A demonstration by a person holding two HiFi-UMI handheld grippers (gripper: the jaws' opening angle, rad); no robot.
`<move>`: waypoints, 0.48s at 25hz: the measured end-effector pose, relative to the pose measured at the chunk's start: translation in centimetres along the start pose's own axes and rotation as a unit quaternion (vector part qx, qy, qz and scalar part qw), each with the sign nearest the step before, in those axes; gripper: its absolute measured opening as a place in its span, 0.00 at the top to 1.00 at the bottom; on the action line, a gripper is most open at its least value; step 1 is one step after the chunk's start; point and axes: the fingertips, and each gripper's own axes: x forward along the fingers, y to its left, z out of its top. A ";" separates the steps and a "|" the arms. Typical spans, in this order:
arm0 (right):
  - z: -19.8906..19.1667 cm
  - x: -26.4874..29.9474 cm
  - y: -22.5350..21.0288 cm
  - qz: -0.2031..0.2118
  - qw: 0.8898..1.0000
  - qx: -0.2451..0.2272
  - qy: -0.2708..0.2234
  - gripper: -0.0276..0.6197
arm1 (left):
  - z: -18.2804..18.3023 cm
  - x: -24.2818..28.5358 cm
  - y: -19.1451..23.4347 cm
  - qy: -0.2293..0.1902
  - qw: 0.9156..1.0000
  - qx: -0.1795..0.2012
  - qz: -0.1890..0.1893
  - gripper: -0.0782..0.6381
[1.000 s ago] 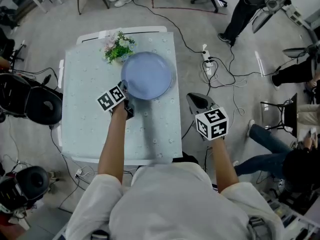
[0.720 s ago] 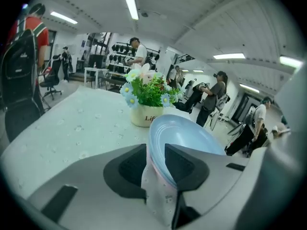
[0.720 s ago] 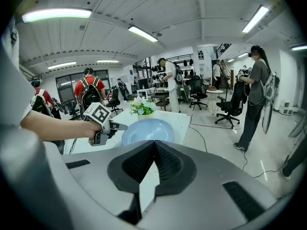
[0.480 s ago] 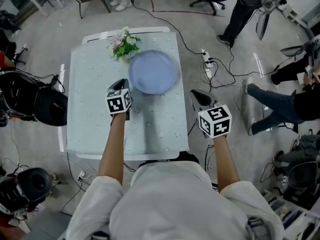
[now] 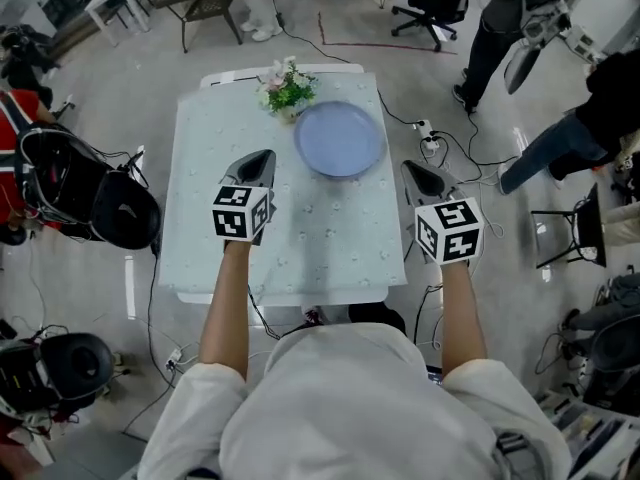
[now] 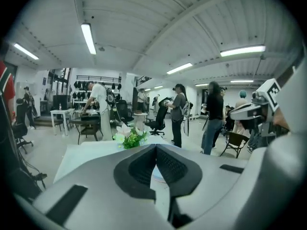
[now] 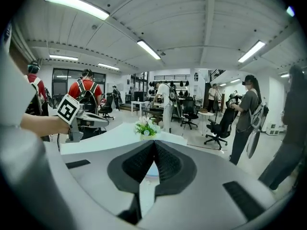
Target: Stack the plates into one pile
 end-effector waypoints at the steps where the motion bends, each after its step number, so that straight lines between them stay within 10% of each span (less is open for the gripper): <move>1: 0.7 -0.5 0.6 -0.003 1.000 -0.003 -0.008 0.94 | 0.8 -1.3 -0.1 -0.014 1.000 0.010 0.000 0.87; 12: 6.3 -4.8 7.1 -0.006 0.996 -0.054 -0.072 0.94 | 7.0 -12.7 -1.4 -0.120 0.992 0.047 -0.010 0.87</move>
